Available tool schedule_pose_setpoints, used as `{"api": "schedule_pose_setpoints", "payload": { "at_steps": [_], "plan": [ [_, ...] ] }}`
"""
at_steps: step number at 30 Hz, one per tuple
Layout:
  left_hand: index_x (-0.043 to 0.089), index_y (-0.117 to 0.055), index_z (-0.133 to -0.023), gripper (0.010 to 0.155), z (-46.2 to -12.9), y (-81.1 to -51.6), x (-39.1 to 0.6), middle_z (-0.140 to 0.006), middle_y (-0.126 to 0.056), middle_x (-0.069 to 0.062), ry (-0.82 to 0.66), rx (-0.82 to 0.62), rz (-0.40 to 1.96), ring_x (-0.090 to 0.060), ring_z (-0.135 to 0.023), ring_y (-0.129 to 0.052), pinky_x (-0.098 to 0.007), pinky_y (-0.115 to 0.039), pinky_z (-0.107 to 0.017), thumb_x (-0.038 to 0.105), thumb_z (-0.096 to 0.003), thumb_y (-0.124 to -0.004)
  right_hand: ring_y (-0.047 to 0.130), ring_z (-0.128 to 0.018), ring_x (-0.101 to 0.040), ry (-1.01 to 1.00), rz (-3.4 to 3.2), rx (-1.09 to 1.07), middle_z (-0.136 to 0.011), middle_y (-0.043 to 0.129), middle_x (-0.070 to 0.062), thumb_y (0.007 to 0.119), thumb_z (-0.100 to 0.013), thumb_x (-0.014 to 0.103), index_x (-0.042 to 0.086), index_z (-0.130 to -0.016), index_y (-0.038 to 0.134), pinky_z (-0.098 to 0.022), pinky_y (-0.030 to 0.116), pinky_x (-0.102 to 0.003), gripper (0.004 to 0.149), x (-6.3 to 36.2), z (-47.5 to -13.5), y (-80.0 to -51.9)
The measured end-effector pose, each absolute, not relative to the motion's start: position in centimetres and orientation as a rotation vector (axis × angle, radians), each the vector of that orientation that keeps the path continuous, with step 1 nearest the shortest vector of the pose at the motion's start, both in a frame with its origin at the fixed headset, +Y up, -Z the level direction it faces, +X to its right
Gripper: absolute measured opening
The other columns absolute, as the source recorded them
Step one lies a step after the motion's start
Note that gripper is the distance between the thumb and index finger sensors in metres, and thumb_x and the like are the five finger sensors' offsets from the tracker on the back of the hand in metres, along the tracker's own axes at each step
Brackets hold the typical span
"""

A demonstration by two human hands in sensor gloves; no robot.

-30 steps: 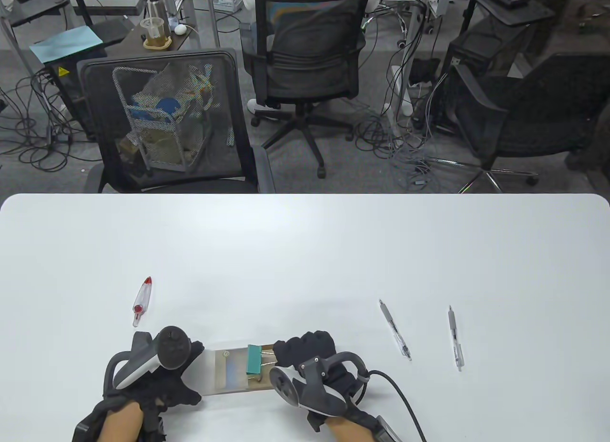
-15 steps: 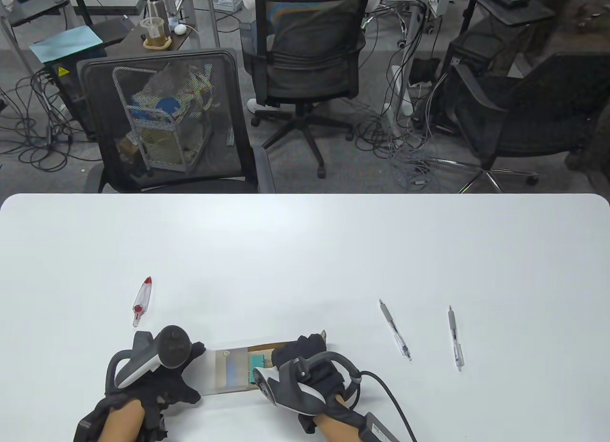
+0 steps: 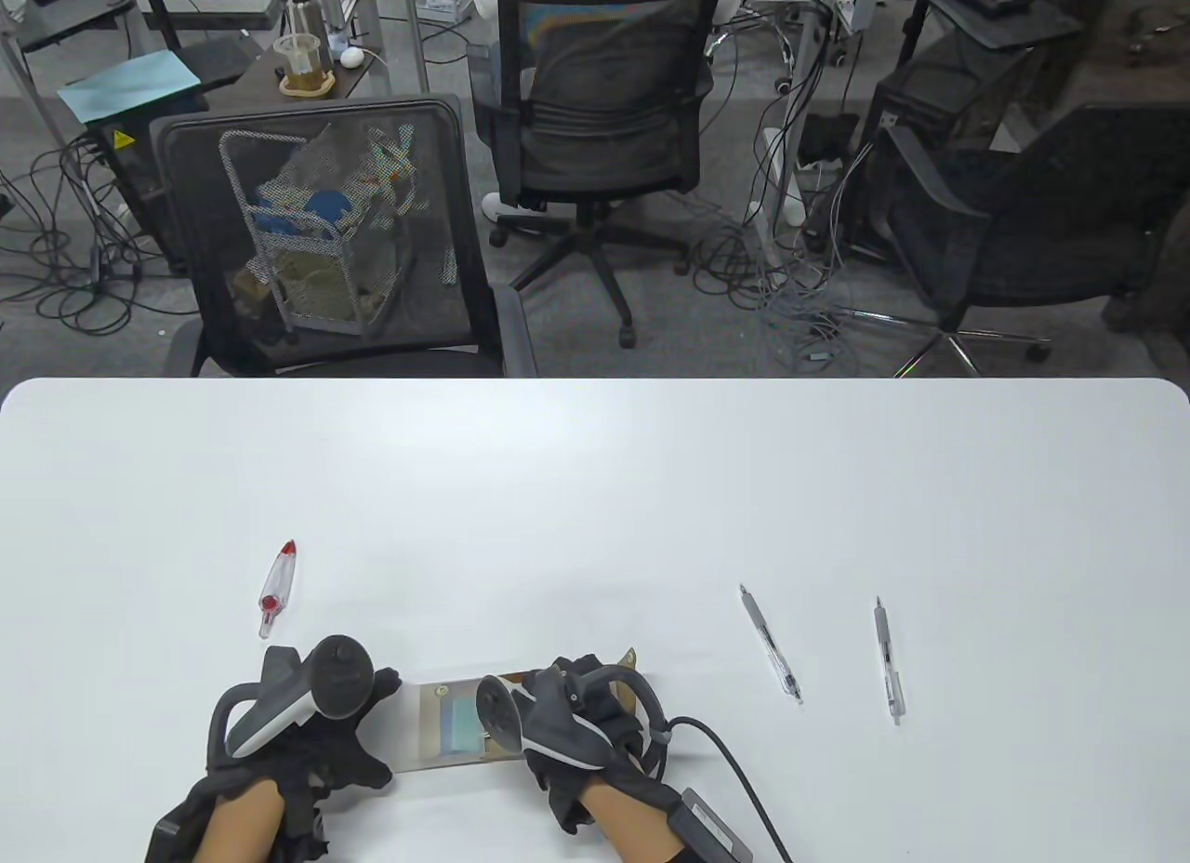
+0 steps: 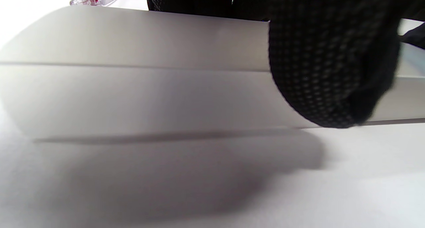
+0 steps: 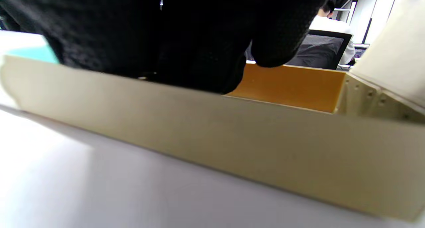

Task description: Pack snap-button pull-out pencil case

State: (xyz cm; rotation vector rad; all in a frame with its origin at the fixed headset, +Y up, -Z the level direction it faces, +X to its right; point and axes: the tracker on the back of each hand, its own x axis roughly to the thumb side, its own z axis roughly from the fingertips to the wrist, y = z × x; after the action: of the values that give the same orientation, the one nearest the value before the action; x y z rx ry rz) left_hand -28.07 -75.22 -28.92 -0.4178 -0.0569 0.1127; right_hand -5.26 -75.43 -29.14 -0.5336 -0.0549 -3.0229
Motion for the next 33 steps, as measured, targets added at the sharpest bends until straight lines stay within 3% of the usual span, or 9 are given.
{"api": "schedule_pose_setpoints", "payload": {
  "at_steps": [7,15,19,25,28,33],
  "plan": [
    [0.045,-0.06,-0.104,0.096,-29.0,-75.2,-28.1,-0.114,-0.061,0.013,-0.054,-0.42,0.115,-0.022,-0.111,-0.066,-0.063,-0.037,-0.085,0.052,-0.0187,-0.104,0.093,-0.076,-0.009,-0.05,-2.979,-0.518,-0.083,0.096,0.019,0.089,-0.033,0.051,0.044,-0.075,0.089,-0.069,0.075,-0.041,0.043,-5.7,-28.8,-75.6],
    [0.046,-0.059,-0.104,0.096,-28.9,-75.3,-28.2,-0.114,-0.061,0.014,-0.054,-0.422,0.129,-0.021,-0.111,-0.065,-0.063,-0.036,-0.085,0.053,-0.0187,-0.104,0.089,-0.083,-0.011,0.006,-3.014,-0.588,-0.091,0.09,0.018,0.083,-0.037,0.052,0.045,-0.083,0.084,-0.071,0.072,-0.043,0.046,-4.5,-28.5,-75.5],
    [0.046,-0.059,-0.104,0.096,-28.9,-75.3,-28.2,-0.114,-0.06,0.013,-0.051,-0.423,0.126,-0.022,-0.111,-0.065,-0.063,-0.036,-0.085,0.052,-0.019,-0.104,0.087,-0.086,-0.013,0.166,-3.088,-0.663,-0.095,0.088,0.016,0.081,-0.038,0.054,0.045,-0.085,0.082,-0.072,0.071,-0.045,0.048,-2.4,-27.9,-73.7],
    [0.046,-0.059,-0.104,0.096,-29.0,-75.4,-28.4,-0.115,-0.06,0.014,-0.048,-0.432,0.14,-0.021,-0.112,-0.064,-0.063,-0.037,-0.085,0.053,-0.0189,-0.104,0.078,-0.097,-0.018,0.455,-3.108,-0.518,-0.108,0.075,0.011,0.074,-0.038,0.064,0.044,-0.098,0.067,-0.076,0.064,-0.05,0.064,2.6,-26.7,-71.1],
    [0.046,-0.059,-0.104,0.097,-29.0,-75.4,-28.4,-0.115,-0.059,0.014,-0.047,-0.434,0.145,-0.021,-0.112,-0.064,-0.063,-0.036,-0.085,0.052,-0.0192,-0.104,0.071,-0.103,-0.022,0.493,-3.106,-0.438,-0.115,0.065,0.008,0.069,-0.038,0.07,0.044,-0.106,0.051,-0.078,0.057,-0.056,0.075,4.9,-26.4,-71.3],
    [0.045,-0.058,-0.105,0.097,-29.1,-75.5,-28.4,-0.115,-0.059,0.013,-0.049,-0.433,0.143,-0.022,-0.112,-0.064,-0.063,-0.037,-0.085,0.052,-0.0193,-0.104,0.065,-0.107,-0.024,0.508,-3.113,-0.371,-0.119,0.059,0.006,0.064,-0.038,0.075,0.046,-0.108,0.044,-0.078,0.054,-0.06,0.078,7.5,-26.7,-72.3]
  ]
}}
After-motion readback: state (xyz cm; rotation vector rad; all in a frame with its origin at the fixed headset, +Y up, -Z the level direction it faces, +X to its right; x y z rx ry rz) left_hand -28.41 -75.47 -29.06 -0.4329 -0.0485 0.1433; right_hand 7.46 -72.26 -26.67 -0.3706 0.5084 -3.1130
